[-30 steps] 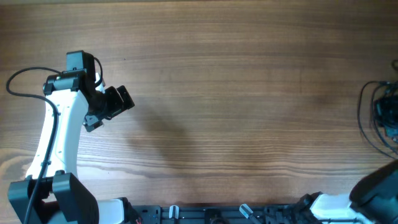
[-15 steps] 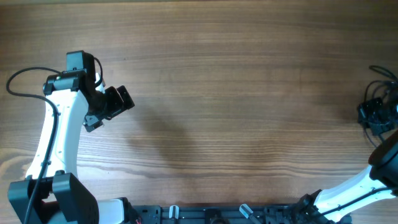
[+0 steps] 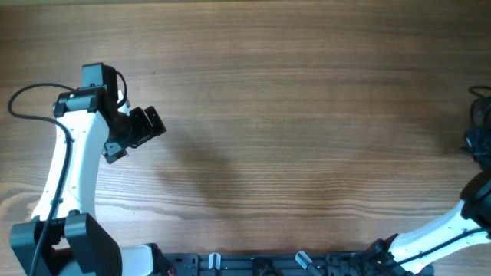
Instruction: Untangle cables
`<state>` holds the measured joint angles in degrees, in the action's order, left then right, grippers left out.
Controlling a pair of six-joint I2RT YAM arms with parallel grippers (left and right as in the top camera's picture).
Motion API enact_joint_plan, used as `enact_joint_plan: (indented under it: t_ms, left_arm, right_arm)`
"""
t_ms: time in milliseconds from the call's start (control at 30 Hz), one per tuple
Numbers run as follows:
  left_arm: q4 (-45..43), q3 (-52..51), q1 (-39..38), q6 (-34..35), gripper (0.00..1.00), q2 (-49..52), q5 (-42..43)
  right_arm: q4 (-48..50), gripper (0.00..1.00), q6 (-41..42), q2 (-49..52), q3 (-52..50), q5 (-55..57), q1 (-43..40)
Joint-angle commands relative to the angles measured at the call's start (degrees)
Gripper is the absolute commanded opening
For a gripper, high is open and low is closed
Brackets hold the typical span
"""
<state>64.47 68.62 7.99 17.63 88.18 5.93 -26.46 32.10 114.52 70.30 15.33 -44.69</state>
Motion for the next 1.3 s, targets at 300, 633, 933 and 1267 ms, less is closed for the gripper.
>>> enact_joint_plan:
  t_ms: [300, 633, 933, 1267]
  left_arm:
    - [0.94, -0.17, 0.17, -0.94, 1.0, -0.39, 0.66]
    - [0.87, -0.17, 0.17, -0.98, 1.0, -0.39, 0.66]
    - [0.92, -0.17, 0.17, -0.96, 1.0, -0.39, 0.68]
    - [2.03, -0.17, 0.17, -2.08, 1.0, -0.44, 0.79]
  right_arm:
    - [14.8, 0.04, 0.85, 2.29, -0.9, -5.01, -7.02]
    - [4.2, 0.25, -2.62, -3.96, -0.87, -15.45, -8.28]
    - [-4.83, 0.62, -1.09, -27.76, -0.9, -20.02, -7.74]
    - [-8.68, 0.78, -24.85, -55.56, -0.9, -44.83, 8.66]
